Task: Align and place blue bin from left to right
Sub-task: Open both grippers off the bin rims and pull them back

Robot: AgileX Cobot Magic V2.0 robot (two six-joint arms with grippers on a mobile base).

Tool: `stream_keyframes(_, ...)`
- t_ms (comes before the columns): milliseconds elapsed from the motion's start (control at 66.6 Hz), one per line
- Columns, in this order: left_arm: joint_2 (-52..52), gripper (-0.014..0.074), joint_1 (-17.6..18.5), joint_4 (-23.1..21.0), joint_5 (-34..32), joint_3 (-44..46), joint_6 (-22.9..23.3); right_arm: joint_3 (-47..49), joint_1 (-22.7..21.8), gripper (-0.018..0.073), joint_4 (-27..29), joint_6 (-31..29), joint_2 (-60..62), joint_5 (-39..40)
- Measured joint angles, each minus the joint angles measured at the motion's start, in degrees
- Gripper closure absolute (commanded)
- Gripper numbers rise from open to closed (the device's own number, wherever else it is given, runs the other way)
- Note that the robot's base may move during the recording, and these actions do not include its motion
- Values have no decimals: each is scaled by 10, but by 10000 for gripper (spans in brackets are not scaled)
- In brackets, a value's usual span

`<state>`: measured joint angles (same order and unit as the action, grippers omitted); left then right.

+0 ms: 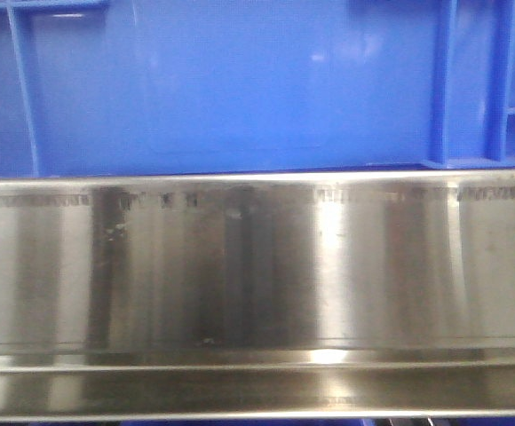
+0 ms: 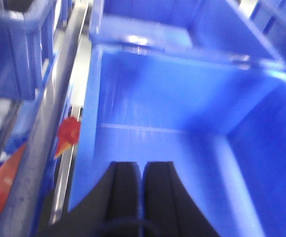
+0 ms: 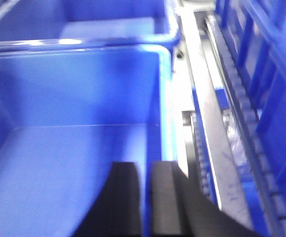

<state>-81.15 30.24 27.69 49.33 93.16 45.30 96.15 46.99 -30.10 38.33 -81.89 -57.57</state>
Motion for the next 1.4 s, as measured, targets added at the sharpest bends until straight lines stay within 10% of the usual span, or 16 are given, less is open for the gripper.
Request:
stream_keyframes(240,57,707,17,-43,-7,-22,-16,-28,0,638,22,-23,63,0)
stream_keyframes(900,345,707,52,-47,-317,-430,-18,-451,5,638,27,-63,423,263)
stream_keyframes(1396,517,707,53,14,-484,-654,-18,-602,68,638,27,-73,553,379)
